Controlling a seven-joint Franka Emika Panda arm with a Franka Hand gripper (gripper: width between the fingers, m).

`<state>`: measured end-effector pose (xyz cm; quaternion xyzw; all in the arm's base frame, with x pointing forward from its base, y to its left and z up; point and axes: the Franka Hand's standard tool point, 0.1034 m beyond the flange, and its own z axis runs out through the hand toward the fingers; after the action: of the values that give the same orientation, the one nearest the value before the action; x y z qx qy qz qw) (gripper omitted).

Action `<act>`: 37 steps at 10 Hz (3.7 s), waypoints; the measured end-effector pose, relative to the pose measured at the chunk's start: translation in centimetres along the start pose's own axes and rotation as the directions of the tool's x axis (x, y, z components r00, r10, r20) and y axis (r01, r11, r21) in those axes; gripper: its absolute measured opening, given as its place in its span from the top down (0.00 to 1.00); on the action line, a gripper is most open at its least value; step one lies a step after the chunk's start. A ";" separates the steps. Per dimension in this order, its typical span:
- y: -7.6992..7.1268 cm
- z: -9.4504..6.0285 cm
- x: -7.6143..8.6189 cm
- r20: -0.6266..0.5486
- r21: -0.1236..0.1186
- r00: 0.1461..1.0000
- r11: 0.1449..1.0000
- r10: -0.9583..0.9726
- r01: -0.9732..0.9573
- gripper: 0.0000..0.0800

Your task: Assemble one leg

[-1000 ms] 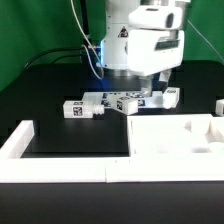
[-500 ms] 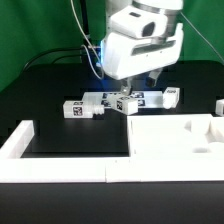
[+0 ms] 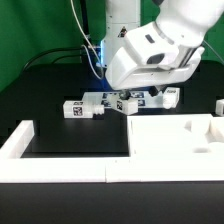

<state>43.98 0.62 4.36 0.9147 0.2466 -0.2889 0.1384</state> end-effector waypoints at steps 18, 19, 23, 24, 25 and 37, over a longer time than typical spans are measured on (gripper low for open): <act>-0.4 4.3 -0.4 0.343 0.032 0.939 0.999 -0.008 -0.003 0.19; -0.5 4.5 -0.3 0.338 0.033 0.941 0.999 -0.010 -0.001 0.19; -0.5 4.5 -0.3 0.338 0.033 0.941 0.999 -0.011 0.000 0.64; -0.5 4.5 -0.3 0.338 0.033 0.941 0.999 -0.011 0.000 0.64; -0.5 4.5 -0.3 0.338 0.033 0.941 0.999 -0.011 0.000 0.64; 2.4 -7.2 0.4 -0.051 0.028 0.998 0.999 -0.023 0.024 0.64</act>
Offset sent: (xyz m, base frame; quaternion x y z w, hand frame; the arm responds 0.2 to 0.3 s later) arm 0.0000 0.0000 0.0000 0.0000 0.0000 0.0000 1.0000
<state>48.85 1.65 10.11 0.9206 0.2566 -0.2706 0.1156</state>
